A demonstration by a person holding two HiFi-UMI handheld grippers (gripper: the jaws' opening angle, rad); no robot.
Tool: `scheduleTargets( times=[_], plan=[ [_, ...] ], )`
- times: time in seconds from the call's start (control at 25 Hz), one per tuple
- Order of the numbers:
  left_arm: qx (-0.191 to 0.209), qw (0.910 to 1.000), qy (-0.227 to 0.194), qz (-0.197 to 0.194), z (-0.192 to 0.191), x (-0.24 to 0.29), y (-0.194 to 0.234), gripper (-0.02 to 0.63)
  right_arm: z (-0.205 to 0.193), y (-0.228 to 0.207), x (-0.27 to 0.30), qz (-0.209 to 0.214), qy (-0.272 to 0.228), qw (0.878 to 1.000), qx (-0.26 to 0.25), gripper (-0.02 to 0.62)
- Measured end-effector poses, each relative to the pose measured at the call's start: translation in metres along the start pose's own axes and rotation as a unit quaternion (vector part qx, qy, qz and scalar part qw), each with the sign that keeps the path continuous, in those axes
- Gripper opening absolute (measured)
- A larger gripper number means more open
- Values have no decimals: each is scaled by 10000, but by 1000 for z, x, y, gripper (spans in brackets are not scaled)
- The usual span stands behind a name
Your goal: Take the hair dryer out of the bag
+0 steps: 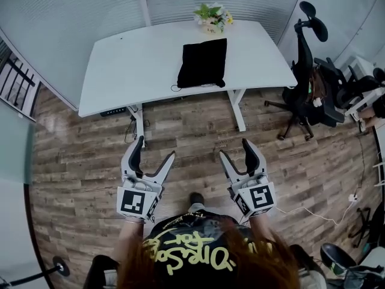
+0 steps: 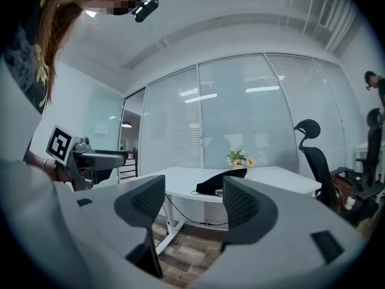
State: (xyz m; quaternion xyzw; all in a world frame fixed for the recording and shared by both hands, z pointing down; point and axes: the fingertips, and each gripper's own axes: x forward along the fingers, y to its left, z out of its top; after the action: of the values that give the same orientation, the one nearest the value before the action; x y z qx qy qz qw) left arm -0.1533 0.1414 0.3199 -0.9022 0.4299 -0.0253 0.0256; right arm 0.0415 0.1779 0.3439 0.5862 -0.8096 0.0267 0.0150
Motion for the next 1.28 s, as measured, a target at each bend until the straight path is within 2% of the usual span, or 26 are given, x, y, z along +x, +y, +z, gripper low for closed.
scheduleTargets(
  times=[0.2,0.32,0.44,0.92,1.28],
  plan=[
    [33,10000,65,-30,2,19,-6,371,-2,-15,11,71,36,9999,70,282],
    [55,9999,-17,-144,0,19,-10,371,-4,-10,11,37,147,9998,96,282],
    [-68,9997,-57,-222,-2,23,-6,367,0,-8,16,-3,-66,9999,102,282],
    [20,9995,68,-296,-1,19,17,345,-11,14,29,24,16,9992,407,282],
    [147,9991,-16,-397,7,39,14,344,-6,-8,32,-144,-49,9991,408,282]
  ],
)
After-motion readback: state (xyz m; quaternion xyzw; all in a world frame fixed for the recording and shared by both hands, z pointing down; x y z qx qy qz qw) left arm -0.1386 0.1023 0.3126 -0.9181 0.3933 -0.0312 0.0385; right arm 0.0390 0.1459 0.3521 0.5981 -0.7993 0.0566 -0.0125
